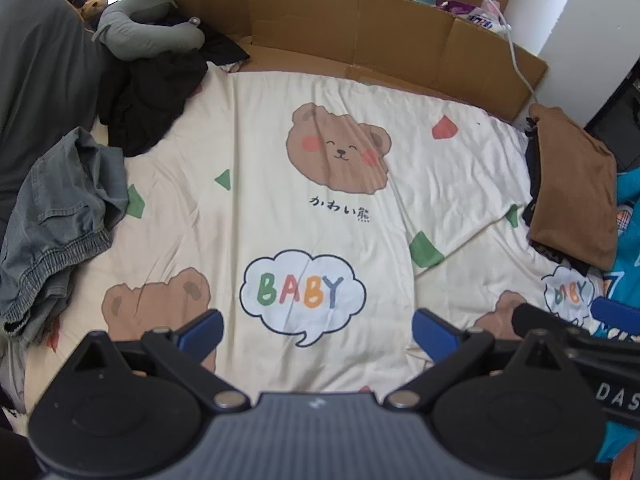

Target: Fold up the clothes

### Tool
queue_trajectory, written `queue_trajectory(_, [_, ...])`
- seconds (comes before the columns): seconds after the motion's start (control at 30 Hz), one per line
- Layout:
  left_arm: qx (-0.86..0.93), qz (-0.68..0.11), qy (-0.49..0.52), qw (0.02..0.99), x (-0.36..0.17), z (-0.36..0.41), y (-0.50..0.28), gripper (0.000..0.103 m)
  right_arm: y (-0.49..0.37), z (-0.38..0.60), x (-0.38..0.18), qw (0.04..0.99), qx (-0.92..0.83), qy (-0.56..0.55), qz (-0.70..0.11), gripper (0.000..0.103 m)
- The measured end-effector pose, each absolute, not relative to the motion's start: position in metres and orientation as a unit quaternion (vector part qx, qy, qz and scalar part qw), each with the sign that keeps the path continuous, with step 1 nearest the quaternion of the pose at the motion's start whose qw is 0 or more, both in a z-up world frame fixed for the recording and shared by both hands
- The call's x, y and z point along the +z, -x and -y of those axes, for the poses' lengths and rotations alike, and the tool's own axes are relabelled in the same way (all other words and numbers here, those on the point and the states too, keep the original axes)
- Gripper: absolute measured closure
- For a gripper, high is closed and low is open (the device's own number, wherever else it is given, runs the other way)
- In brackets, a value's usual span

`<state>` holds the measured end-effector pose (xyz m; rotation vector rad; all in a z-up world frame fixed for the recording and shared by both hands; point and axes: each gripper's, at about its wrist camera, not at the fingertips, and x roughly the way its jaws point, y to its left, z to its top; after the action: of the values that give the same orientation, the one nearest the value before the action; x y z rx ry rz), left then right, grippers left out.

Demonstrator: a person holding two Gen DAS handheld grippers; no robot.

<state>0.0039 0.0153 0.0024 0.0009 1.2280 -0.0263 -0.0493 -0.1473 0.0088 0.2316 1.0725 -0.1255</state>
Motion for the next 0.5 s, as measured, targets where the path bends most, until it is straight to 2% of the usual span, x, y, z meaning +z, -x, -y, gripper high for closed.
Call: queue_trajectory(0.5, [-0.006, -0.581, -0.003, 0.814, -0.0009, -0.0128, -0.0052, 0.001, 0.0471, 0.1480, 0.0085, 0.848, -0.058, -0.108, -0.515, 0.003])
